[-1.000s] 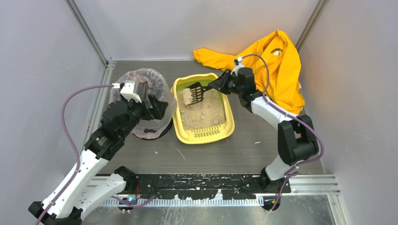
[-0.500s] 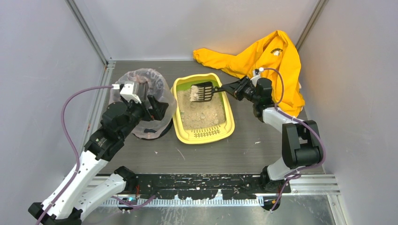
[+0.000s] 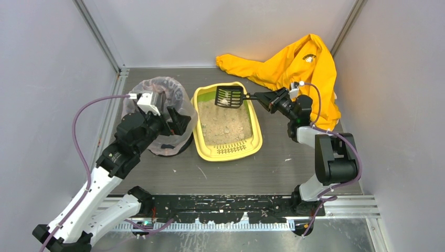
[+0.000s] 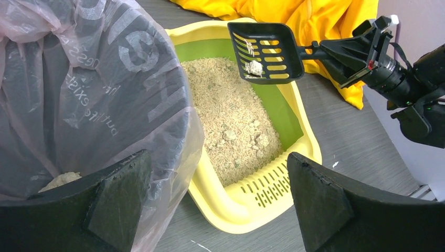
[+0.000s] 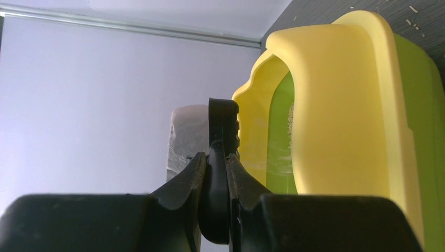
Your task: Clean the litter box
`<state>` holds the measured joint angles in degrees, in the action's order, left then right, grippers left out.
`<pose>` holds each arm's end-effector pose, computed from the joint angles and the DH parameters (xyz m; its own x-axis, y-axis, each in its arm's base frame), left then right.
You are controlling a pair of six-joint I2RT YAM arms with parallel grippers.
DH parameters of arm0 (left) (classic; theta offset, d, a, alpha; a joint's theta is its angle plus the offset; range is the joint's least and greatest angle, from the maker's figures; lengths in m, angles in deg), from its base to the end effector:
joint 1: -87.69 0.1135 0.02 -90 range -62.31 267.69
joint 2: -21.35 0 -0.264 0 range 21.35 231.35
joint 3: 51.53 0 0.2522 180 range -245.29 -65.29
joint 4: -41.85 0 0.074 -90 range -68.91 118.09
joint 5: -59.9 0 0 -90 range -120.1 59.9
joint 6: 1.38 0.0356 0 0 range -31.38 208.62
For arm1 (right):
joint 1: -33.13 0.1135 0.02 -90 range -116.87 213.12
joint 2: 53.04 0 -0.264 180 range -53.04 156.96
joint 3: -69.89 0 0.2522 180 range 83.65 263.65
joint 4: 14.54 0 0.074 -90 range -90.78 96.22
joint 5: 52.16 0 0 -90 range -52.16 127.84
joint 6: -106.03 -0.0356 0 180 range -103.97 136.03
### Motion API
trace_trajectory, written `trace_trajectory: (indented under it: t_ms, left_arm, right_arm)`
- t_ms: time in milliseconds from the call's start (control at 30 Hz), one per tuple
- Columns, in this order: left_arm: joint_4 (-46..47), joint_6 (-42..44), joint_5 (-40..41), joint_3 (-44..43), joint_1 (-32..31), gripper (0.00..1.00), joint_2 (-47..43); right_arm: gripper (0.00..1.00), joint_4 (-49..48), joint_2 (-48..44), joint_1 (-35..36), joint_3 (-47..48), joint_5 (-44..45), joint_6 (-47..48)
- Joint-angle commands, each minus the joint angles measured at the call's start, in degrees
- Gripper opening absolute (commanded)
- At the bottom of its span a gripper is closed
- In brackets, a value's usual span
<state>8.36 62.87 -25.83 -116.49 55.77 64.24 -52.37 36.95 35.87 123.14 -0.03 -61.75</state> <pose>0.1437 -0.0864 0.3663 -0.3535 -0.2902 -0.8893 0.3461 0.8426 -0.4126 0.3227 0.0373 0.2286 -0.6320 0.7422 -0.2230 -0.1563 0.1598 0.9747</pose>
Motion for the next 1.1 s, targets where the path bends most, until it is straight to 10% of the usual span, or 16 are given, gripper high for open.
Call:
trace_trajectory:
  t_ms: [0,1067]
  left_arm:
    - [3.26,-0.93,-1.02,-0.71,-0.11,1.00,-0.57]
    - [3.87,-1.44,-1.14,0.35,-0.11,1.00,-0.34]
  right_arm:
    - [0.01,-6.83,-0.66,0.28,-0.98,-1.14,-3.78]
    - [0.01,-9.11,-0.14,0.36,-3.79,-2.20,-2.43]
